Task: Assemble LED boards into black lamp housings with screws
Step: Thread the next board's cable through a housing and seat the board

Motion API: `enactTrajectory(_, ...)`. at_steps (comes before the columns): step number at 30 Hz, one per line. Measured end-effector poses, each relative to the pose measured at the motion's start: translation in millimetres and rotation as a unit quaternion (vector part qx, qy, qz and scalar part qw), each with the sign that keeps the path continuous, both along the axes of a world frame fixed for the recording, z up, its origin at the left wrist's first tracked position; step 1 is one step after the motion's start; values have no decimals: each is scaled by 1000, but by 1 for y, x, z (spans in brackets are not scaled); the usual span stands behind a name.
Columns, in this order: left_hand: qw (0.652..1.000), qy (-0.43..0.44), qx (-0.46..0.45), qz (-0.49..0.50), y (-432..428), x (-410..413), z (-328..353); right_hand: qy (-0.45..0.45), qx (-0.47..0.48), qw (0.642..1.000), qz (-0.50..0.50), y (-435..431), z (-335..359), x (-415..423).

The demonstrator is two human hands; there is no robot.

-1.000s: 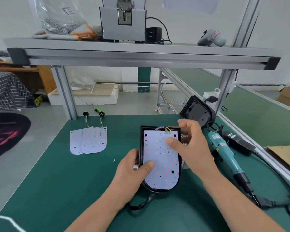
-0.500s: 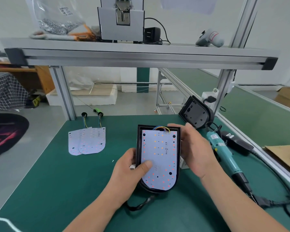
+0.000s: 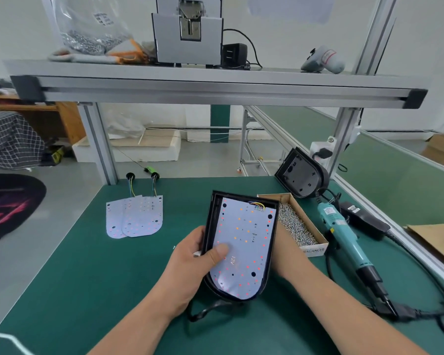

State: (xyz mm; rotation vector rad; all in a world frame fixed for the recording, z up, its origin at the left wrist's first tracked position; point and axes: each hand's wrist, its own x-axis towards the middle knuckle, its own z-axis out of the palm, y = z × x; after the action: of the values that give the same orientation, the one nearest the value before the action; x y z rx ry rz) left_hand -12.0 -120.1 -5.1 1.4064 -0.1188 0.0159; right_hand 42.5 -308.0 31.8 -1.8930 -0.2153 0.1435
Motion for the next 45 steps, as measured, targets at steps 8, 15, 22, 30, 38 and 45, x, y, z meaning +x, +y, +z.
enactTrajectory(8, 999, 4, -41, 27, -2, 3, -2, -47, 115, 992, -12, -28, 10, 2)
enactTrajectory(15, 999, -21, -1, 25, -4, 0, 0, -107, 129, 986, 15, -38, 11, 0)
enactTrajectory(22, 999, -36, 18, -5, -5, 0, -2, -133, 88, 987, -9, -35, 6, 0)
enactTrajectory(30, 997, -39, 60, -13, -6, -2, 2, -183, 35, 982, -44, -33, 1, 1)
enactTrajectory(38, 998, -19, -2, 59, -9, 2, 6, -217, 5, 976, -29, -19, 5, -11)
enactTrajectory(45, 995, -17, -8, 93, -12, 2, 7, -231, 14, 972, -51, -9, 7, -15)
